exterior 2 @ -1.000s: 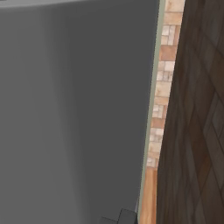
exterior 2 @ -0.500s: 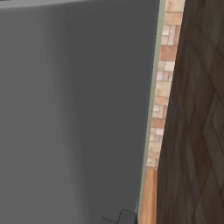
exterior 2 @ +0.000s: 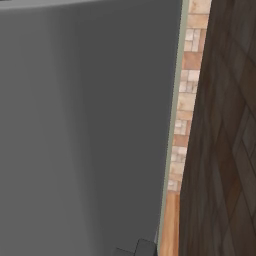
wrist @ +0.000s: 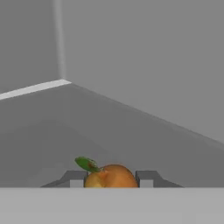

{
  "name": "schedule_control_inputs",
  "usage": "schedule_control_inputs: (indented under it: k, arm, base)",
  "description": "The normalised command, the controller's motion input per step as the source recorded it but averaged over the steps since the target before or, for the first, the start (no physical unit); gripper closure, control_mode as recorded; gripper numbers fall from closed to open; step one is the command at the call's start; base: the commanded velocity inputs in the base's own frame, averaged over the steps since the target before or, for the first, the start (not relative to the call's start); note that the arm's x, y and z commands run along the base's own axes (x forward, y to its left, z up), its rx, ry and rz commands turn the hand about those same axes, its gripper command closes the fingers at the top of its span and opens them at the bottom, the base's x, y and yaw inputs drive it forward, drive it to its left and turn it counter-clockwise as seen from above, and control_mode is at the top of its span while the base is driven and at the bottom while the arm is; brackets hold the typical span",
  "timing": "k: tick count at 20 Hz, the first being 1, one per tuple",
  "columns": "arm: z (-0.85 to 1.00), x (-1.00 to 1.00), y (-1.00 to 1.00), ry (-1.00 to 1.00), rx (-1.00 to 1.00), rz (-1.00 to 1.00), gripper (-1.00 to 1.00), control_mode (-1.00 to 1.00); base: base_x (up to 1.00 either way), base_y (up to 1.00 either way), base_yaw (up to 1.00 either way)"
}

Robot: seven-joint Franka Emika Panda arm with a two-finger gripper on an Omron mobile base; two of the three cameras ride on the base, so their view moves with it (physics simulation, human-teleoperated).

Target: Move the pork loin and apricot from the second highest shelf to the top shelf to make space. Then, place the pitcher from the counter on the cleared second highest shelf.

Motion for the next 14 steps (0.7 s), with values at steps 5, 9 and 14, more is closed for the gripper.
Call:
schedule_control_inputs:
  k: [5, 9, 14]
  arm:
    - [0.46, -0.65, 0.72, -0.06, -0.05, 0.00, 1.00, -1.00]
    - [0.63, -0.70, 0.65, -0.04, -0.04, 0.00, 1.00, -1.00]
    - [0.69, -0.79, 0.54, 0.00, -0.03, 0.00, 1.00, -1.00]
  base:
    - [0.00, 0.00, 0.00]
    - [0.00, 0.00, 0.00]
    - [0.00, 0.00, 0.00]
